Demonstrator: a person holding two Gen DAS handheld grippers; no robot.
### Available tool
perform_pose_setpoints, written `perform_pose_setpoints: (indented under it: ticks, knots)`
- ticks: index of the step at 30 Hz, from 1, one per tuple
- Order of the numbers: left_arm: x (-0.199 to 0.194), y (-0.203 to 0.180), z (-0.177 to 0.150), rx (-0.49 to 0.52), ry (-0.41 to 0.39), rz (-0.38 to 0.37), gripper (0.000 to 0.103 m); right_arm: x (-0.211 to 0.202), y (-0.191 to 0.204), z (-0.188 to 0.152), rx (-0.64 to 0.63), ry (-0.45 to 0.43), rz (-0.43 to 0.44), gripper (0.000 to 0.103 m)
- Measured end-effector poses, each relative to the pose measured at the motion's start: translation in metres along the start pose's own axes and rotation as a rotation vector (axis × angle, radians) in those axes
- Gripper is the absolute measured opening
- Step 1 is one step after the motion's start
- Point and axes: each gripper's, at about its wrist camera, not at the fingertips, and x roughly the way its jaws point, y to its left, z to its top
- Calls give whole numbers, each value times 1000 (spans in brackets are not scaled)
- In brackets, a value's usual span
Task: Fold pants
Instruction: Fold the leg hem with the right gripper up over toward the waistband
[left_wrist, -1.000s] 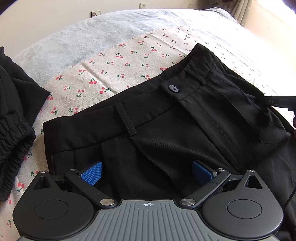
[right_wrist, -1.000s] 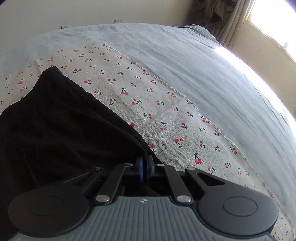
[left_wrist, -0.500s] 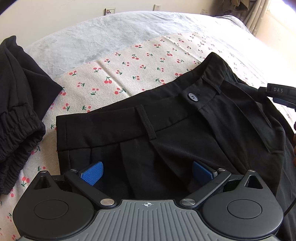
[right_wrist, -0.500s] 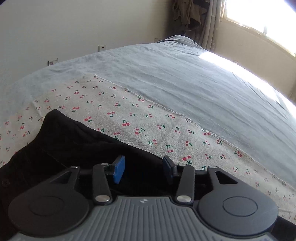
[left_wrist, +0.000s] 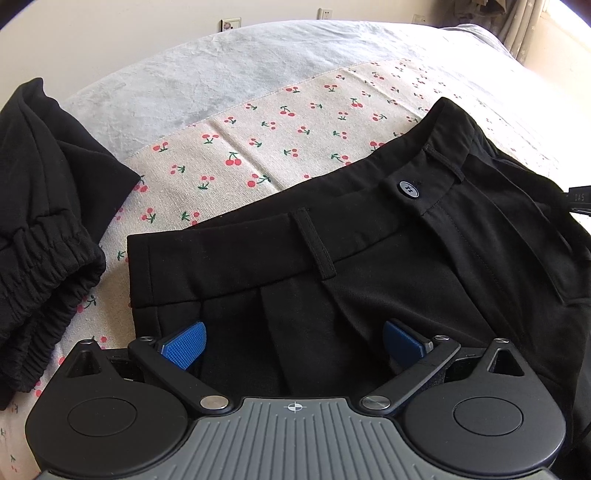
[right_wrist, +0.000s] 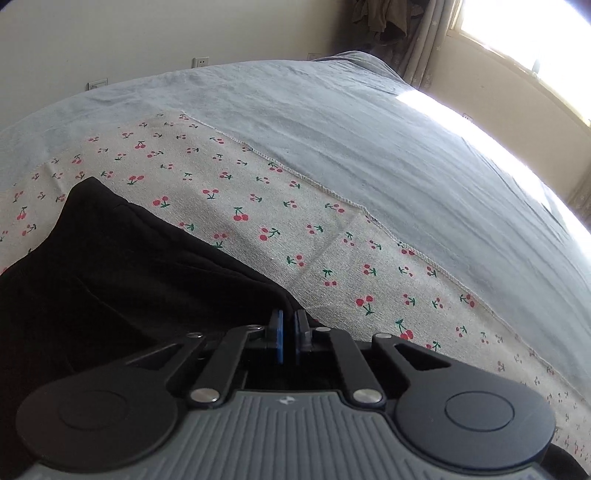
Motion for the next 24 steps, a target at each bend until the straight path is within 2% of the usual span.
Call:
perform_pose_setpoints:
  ticks: [2, 5, 7, 9, 10, 12, 13, 14, 15, 17, 19, 21, 22, 24]
  knots:
    - [-1, 4, 2, -19, 9, -20, 102, -31, -6, -1, 61, -63, 23, 0]
    - [-7, 12, 5, -72, 35, -76, 102, -88, -1, -17, 50, -145, 30, 0]
    - [-19, 24, 8, -161, 52, -205, 102, -128, 10, -38, 25, -169, 30, 0]
    - [-42, 40, 7, -291, 17, -435, 102, -160, 24, -65, 11, -169, 48, 0]
    - [-54, 45, 5, -327, -36, -563, 103, -175, 33, -83, 16, -166, 76, 0]
    - [-69, 40, 2, -284, -99, -715, 103, -191, 49, -114, 42, -148, 129, 0]
    - [-71, 33, 1, -241, -92, -738, 103, -198, 60, -134, 68, -130, 159, 0]
    - [-70, 20, -2, -178, -64, -734, 103, -203, 70, -150, 82, -124, 174, 0]
    - [-68, 9, -7, -130, -38, -700, 103, -207, 80, -167, 88, -126, 176, 0]
    - [-60, -13, -19, -42, 12, -580, 103, -214, 96, -200, 121, -125, 183, 0]
    - [-49, -26, -28, -6, 65, -537, 103, -217, 90, -221, 208, -97, 218, 0]
    - [-38, -32, -33, 0, 119, -498, 103, -230, 65, -239, 304, -107, 230, 0]
    - [-35, -33, -34, -2, 120, -473, 103, -240, 46, -247, 353, -132, 205, 10]
    - [-31, -34, -32, 13, 105, -427, 103, -257, -10, -262, 482, -189, 121, 21]
